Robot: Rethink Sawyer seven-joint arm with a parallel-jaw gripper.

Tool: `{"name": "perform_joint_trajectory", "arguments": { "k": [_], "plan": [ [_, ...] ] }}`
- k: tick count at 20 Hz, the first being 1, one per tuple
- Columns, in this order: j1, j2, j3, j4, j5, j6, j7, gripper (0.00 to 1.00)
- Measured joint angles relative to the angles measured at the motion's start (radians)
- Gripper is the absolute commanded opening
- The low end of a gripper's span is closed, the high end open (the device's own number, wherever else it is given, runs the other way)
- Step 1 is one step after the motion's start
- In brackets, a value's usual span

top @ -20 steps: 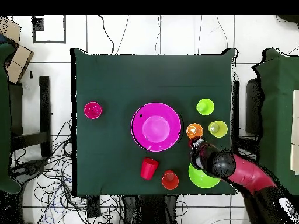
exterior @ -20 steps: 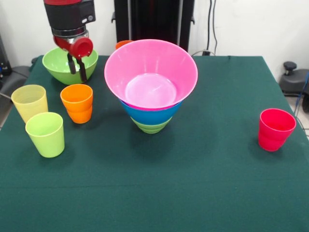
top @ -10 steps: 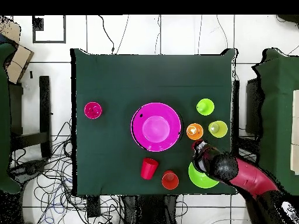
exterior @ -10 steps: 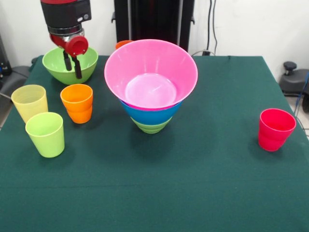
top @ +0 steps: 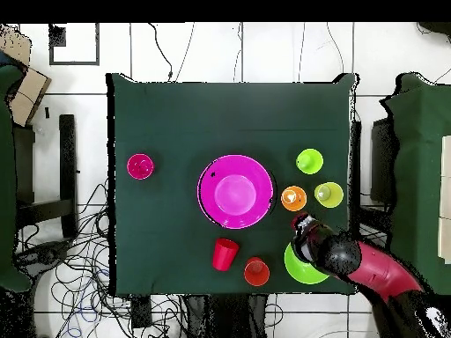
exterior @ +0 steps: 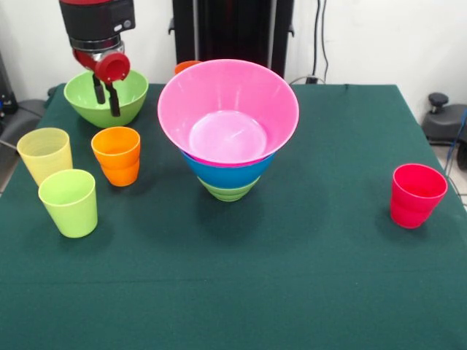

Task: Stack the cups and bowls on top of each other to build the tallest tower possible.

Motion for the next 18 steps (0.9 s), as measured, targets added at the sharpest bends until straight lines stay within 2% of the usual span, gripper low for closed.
{"name": "perform_joint_trajectory", "arguments": {
  "k": [10, 18],
  "plan": [
    [0.030, 0.012, -0.043, 0.000, 0.000, 0.000, 0.000, 1.00],
    [0.046, 0.050, -0.076, 0.000, 0.000, 0.000, 0.000, 1.00]
  ]
}}
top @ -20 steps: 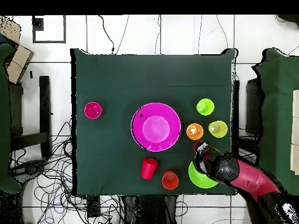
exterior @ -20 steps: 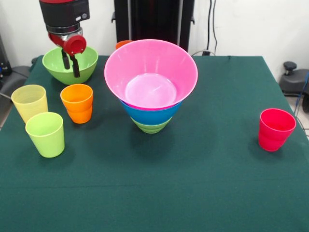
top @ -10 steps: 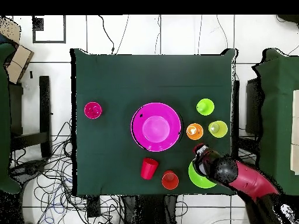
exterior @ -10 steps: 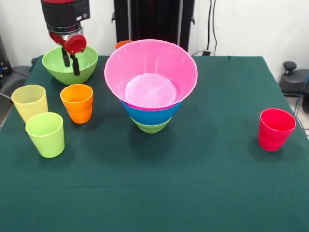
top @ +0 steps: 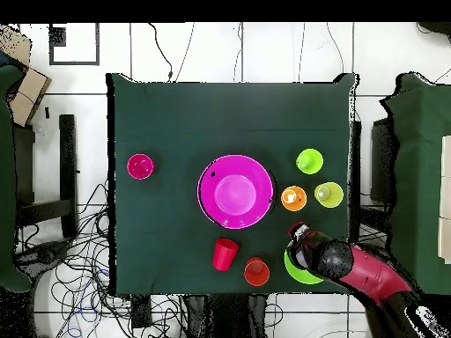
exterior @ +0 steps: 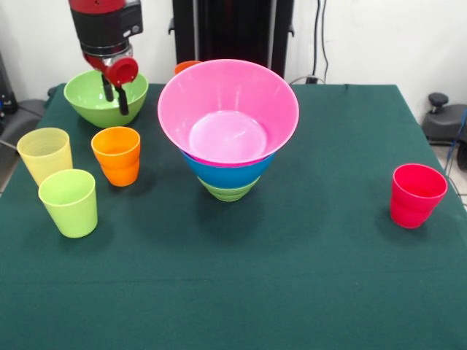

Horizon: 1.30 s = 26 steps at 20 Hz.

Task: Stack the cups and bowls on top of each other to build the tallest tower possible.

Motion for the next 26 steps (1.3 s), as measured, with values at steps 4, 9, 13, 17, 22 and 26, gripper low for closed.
{"name": "perform_joint_trajectory", "arguments": {
  "k": [4, 9, 13, 17, 22, 26],
  "plan": [
    [0.009, 0.017, -0.017, 0.000, 0.000, -0.012, 0.000, 1.00],
    [0.017, 0.035, -0.029, 0.000, 0.000, -0.027, 0.000, 1.00],
    [0.022, 0.047, -0.037, 0.000, 0.000, -0.036, 0.000, 1.00],
    [0.028, 0.057, -0.051, 0.000, 0.001, -0.051, 0.000, 1.00],
    [0.031, 0.075, -0.070, -0.001, 0.001, -0.080, 0.000, 1.00],
    [0.032, 0.087, -0.078, -0.001, 0.001, -0.091, 0.000, 1.00]
  ]
}}
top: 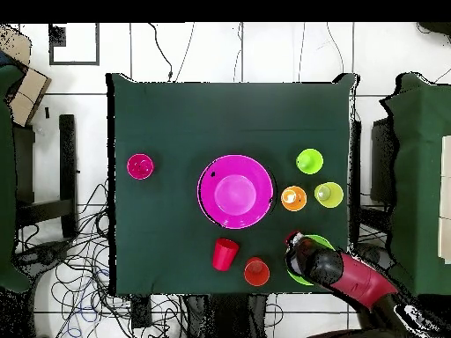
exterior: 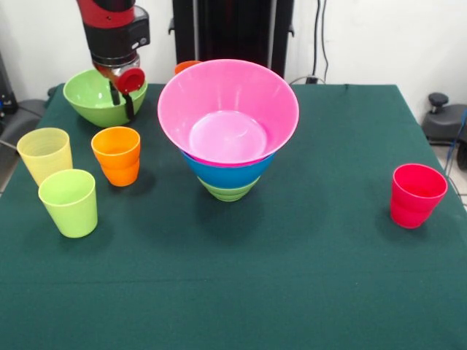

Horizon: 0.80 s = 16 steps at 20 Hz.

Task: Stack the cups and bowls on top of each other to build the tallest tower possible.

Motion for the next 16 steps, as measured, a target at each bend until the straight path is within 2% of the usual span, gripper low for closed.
{"name": "perform_joint_trajectory", "arguments": {
  "k": [16],
  "plan": [
    [0.001, 0.037, -0.016, 0.000, -0.001, -0.026, 0.000, 1.00]
  ]
}}
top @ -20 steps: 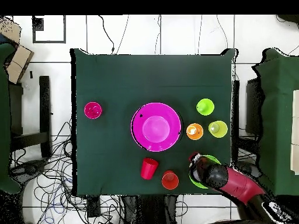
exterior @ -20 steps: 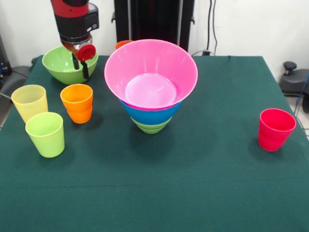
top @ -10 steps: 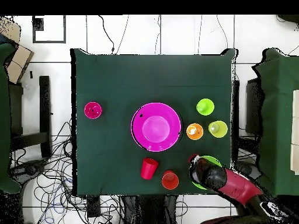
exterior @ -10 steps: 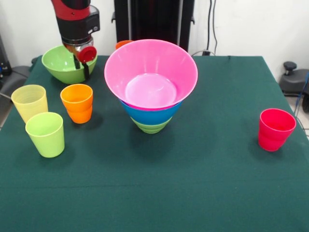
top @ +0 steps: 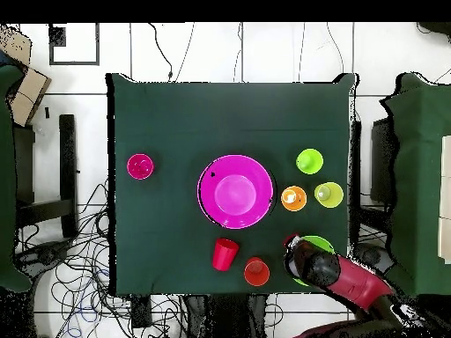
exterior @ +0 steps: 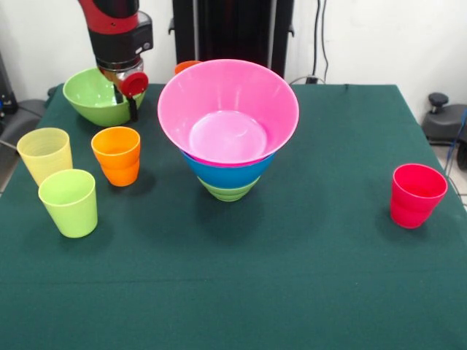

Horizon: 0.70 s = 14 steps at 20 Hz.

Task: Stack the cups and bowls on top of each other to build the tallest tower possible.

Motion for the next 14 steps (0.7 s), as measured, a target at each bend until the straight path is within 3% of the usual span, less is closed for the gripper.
{"name": "perform_joint_trajectory", "arguments": {
  "k": [13, 14],
  "plan": [
    [0.000, 0.000, 0.000, 0.000, -0.002, 0.000, 0.000, 1.00],
    [0.000, 0.000, 0.000, 0.000, -0.002, 0.000, 0.000, 0.00]
  ]
}}
